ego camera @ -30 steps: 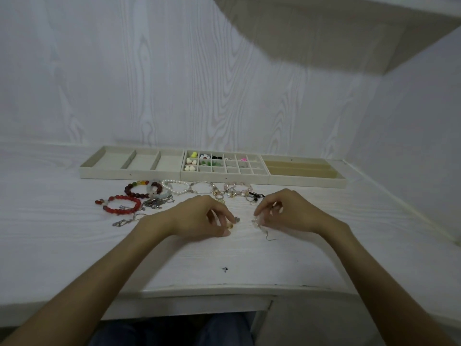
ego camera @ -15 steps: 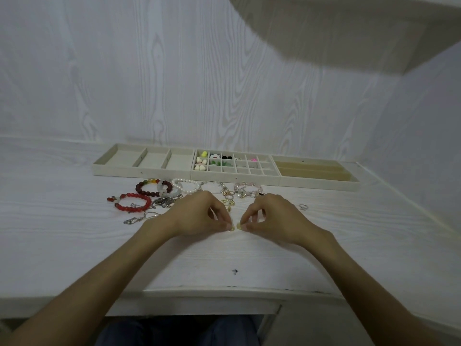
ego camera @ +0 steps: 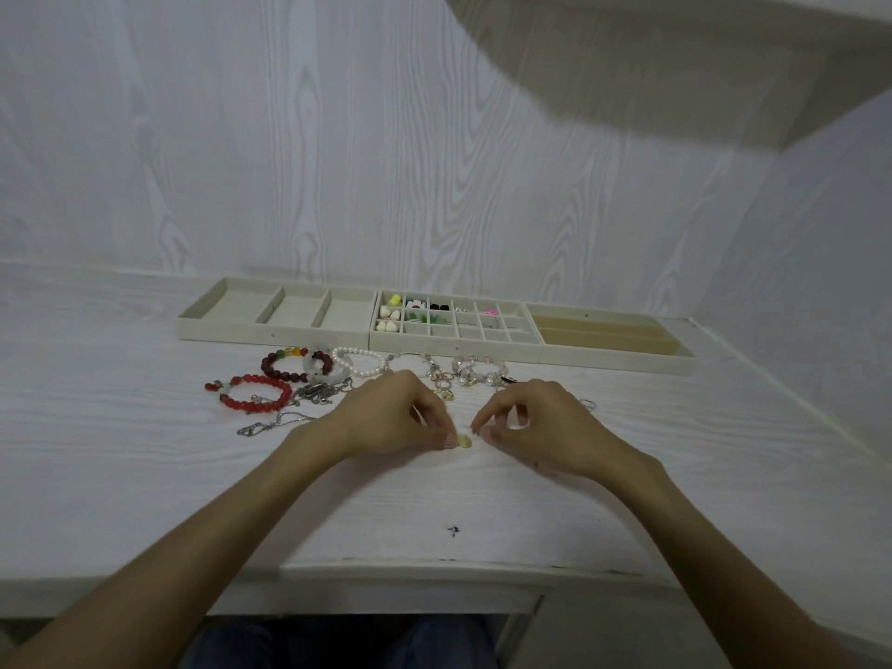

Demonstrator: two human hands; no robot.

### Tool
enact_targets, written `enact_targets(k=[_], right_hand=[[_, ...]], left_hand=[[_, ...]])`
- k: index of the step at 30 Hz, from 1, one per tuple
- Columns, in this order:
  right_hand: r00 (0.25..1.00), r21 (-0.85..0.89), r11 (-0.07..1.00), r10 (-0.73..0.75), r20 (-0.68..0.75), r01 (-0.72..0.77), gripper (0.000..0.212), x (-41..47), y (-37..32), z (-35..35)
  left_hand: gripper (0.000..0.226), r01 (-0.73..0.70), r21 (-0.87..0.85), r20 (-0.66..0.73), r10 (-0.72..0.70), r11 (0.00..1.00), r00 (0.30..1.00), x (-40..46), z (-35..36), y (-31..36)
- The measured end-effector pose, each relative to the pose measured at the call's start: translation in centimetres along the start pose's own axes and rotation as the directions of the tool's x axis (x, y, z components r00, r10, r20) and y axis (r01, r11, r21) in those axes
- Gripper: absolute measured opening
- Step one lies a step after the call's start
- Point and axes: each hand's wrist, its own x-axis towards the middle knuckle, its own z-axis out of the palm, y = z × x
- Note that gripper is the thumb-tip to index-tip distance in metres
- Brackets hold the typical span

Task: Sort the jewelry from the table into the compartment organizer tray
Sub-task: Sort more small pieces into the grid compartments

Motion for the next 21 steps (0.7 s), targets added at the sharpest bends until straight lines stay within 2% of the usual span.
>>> enact_targets(k=[2,3,5,6,8,10,12,15,21], right_hand=[[1.000,0.025,1.000,0.006,-0.018,-0.006,0.017,-0.1,0.0,0.0],[0.999,0.061,0.998,0.010,-0.038,-0.008,0.017,-0.2,-0.1,-0.1],[0.995,0.189,0.982,0.032,-0.093,-0.014,0.017,-0.2,-0.6,-0.2],[0.992,0.275,0.961,0.056,-0.117,-0.022,0.018,-0.2,-0.9,-0.3],[0.985,0.456,0.888,0.121,-0.124,-0.052,0.019,0.0,-1.7,-0.7],[0.978,0.598,0.796,0.186,-0.096,-0.093,0.020,0.2,-2.6,-1.0],[0.972,0.678,0.728,0.219,-0.089,-0.102,0.021,0.4,-3.1,-1.2],[0.972,0.714,0.696,0.213,-0.096,-0.082,0.020,0.3,-3.4,-1.4],[0.970,0.624,0.782,0.149,-0.194,0.005,0.014,0.6,-3.5,-1.1]], left_hand=[[0.007,0.025,-0.183,-0.027,-0.030,0.983,0.999,-0.2,-0.4,0.3],[0.007,0.084,-0.327,-0.042,-0.103,0.941,0.994,-0.4,-0.8,0.6],[0.016,0.237,-0.576,0.033,-0.267,0.782,0.963,-0.8,-1.6,1.4],[0.022,0.292,-0.657,0.103,-0.301,0.695,0.948,-0.9,-2.0,1.7],[0.024,0.352,-0.765,0.218,-0.297,0.540,0.930,-0.9,-2.5,2.3],[0.014,0.383,-0.805,0.274,-0.289,0.454,0.917,-1.0,-2.8,2.8],[0.010,0.400,-0.819,0.299,-0.289,0.411,0.909,-1.0,-2.9,3.0],[0.011,0.404,-0.830,0.303,-0.297,0.386,0.906,-1.0,-3.1,2.7],[0.018,0.430,-0.799,0.328,-0.295,0.421,0.898,-0.6,-3.2,2.3]])
